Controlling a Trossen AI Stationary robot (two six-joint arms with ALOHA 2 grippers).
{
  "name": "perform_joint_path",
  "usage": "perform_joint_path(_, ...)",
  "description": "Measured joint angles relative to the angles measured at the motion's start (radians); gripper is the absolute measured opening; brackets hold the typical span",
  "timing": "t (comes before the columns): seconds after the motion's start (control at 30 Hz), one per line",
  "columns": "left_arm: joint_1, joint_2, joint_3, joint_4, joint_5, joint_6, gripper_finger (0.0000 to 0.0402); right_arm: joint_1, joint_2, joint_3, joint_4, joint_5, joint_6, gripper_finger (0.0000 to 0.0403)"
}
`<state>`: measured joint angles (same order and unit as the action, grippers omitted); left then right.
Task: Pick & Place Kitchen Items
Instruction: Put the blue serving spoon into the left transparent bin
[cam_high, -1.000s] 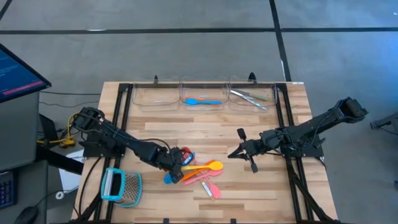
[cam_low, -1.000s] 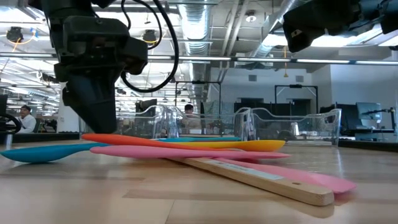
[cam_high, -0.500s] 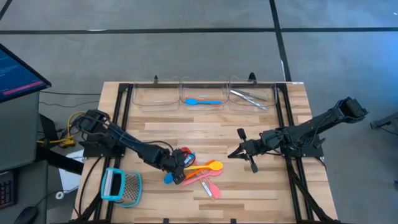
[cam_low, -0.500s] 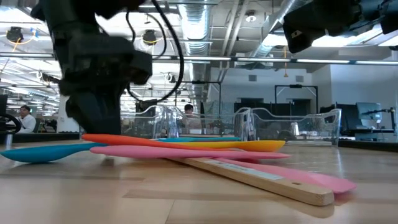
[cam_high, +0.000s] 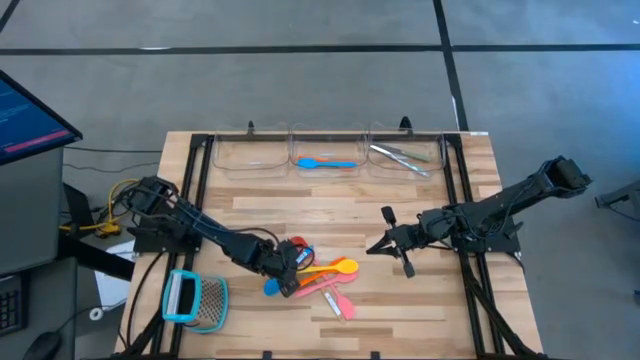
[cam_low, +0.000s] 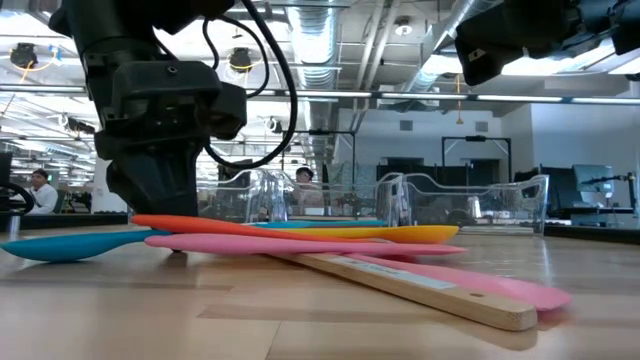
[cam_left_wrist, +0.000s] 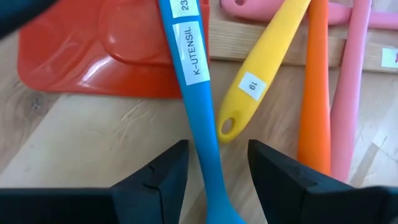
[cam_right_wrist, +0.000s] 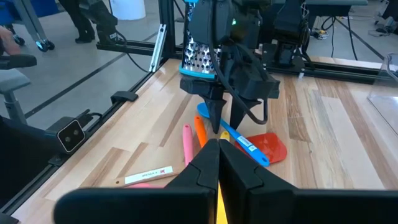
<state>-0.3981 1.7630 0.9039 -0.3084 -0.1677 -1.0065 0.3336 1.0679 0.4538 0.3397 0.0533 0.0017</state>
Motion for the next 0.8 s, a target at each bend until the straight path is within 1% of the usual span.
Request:
perform_joint_path(0.1,0.0,0.0,-0.001,-0.002,0.0,-0.018,0.0149,0.0,0.0,0.0,0.0,0.0,0.0,0.0001)
perform_joint_path(0.2,0.0,0.001,-0.001,-0.006,0.002,-0.03,0.0129,0.0,0.0,0.0,0.0,0.0,0.0,0.0001)
perform_joint_path(0.57,-0.013,0.002,-0.002,-0.002,0.027,-0.031,0.0027,0.0,0.0,0.0,-0.003,0.0,0.0,0.0001)
perform_joint_path(0.67,-0.021,-0.005,-0.002,-0.004,0.043,-0.026,0.0013,0.0,0.0,0.0,-0.003,0.0,0.0,0.0001)
perform_joint_path(0.8,-0.03,-0.036,-0.008,-0.042,0.071,-0.026,0.0013,0.0,0.0,0.0,-0.003,0.0,0.0,0.0001)
